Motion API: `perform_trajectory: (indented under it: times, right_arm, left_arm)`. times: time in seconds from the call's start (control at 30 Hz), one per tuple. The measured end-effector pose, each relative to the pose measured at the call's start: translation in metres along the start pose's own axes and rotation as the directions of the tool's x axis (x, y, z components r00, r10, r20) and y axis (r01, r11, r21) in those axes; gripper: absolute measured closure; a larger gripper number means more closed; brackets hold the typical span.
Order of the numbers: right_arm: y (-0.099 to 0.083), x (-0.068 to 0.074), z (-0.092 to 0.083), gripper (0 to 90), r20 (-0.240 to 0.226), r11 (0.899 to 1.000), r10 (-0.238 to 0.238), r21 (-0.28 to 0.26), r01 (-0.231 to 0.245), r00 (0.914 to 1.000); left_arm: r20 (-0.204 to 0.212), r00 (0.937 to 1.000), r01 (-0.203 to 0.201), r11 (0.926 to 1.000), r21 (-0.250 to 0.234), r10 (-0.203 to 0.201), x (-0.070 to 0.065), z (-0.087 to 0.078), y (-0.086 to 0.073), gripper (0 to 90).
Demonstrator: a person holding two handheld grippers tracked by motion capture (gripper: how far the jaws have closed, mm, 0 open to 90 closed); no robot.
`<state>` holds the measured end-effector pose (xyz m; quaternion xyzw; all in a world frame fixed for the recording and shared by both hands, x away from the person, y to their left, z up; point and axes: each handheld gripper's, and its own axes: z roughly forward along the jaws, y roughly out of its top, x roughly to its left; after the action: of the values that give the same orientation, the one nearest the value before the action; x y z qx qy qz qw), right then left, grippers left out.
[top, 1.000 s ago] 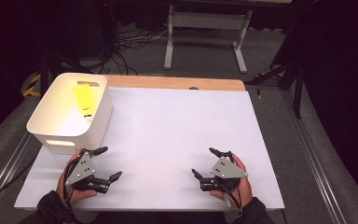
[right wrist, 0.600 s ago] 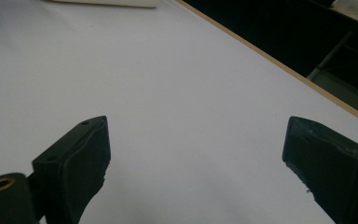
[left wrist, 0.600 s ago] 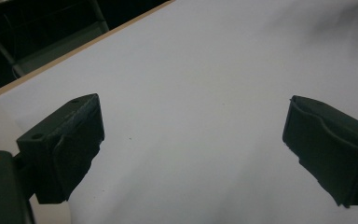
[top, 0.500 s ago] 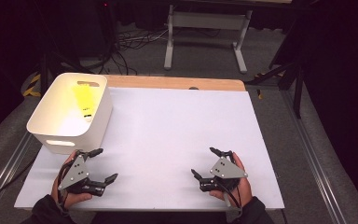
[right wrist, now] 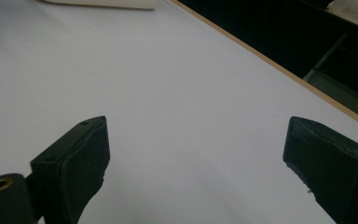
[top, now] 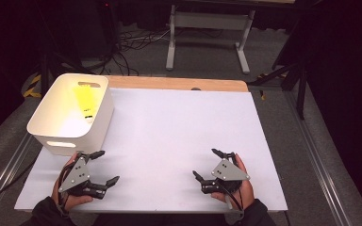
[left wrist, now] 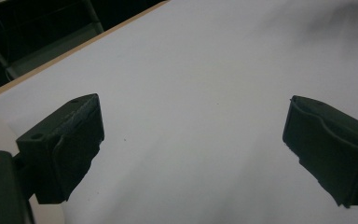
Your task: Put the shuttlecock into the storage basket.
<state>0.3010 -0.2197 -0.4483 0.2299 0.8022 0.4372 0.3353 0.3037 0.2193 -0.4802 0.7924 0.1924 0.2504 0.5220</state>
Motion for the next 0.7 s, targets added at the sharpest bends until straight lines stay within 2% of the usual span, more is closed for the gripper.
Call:
perform_trajectory:
  times: [0.1, 0.13, 0.2, 0.7]
  right_arm:
    - [0.0001, -0.0003, 0.0, 8.2, 0.003, 1.0, 0.0, -0.001, 0.0, 1.0]
    - [0.0001, 0.0, 0.0, 8.3, 0.003, 1.0, -0.001, -0.001, 0.001, 1.0]
    - [0.0002, 0.0004, -0.0001, 8.3, 0.005, 1.0, -0.004, 0.0, 0.004, 1.0]
    - [0.0, 0.0007, 0.0043, 8.6, -0.003, 1.0, -0.002, 0.002, 0.002, 1.0]
  left_arm:
    - [0.003, 1.0, 0.009, 1.0, 0.001, -0.009, -0.0007, 0.001, -0.0004, 6.0]
    - [-0.002, 1.0, -0.005, 1.0, 0.005, 0.005, -0.0002, 0.0006, -0.0002, 6.1]
    - [-0.002, 1.0, -0.005, 1.0, 0.005, 0.005, -0.0003, 0.0004, -0.0001, 6.1]
    - [0.007, 0.9999, 0.013, 0.9999, 0.008, -0.013, 0.0025, 0.0033, -0.0023, 6.2]
